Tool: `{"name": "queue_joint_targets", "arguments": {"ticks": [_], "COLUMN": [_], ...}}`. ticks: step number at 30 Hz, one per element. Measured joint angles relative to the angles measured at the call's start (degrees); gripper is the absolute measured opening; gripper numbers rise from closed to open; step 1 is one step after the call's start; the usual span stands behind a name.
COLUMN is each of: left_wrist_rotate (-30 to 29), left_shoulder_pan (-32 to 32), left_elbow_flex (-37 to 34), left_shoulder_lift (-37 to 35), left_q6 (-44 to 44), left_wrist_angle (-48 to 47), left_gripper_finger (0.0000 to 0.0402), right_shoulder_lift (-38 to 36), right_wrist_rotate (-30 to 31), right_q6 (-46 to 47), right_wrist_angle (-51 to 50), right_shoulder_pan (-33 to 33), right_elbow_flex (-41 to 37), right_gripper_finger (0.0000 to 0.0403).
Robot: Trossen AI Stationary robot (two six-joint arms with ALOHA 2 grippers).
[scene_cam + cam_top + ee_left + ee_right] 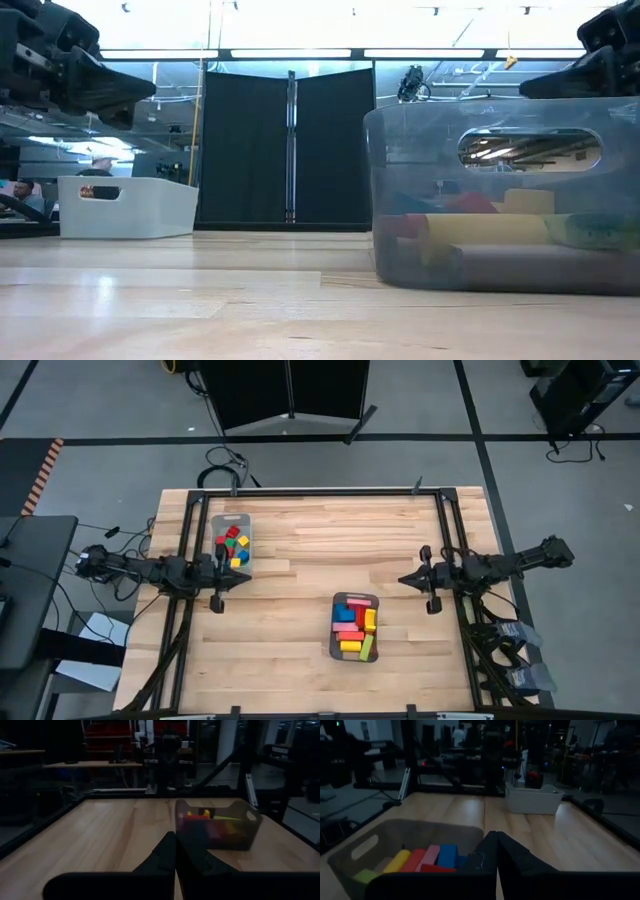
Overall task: Sort blocks by size
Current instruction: Return to Home Position
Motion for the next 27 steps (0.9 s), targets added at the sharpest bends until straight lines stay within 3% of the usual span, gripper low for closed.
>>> {"name": "queue_joint_targets", "arguments": {"ticks": [9, 27], "left_wrist_rotate": [-0.13, -0.29], "left_shoulder_pan": [0.02, 0.02], "left_elbow_flex": [-0.02, -0.02], "left_shoulder_lift": [0.01, 0.01], "left_q6": [-0.07, -0.11], "left_wrist_angle": [0.56, 2.4], "left_gripper_finger": [0.0011, 0.0012], "right_shoulder_lift": [1.8, 1.8], "right_wrist_rotate": [-0.05, -0.05], "right_q6": [-2.04, -2.14], "right_wrist_angle": [0.04, 0.07], "right_shoulder_pan": [0.0, 0.0], "right_elbow_flex": [0.0, 0.0], "right_gripper_finger": [0.0043, 0.0042]}}
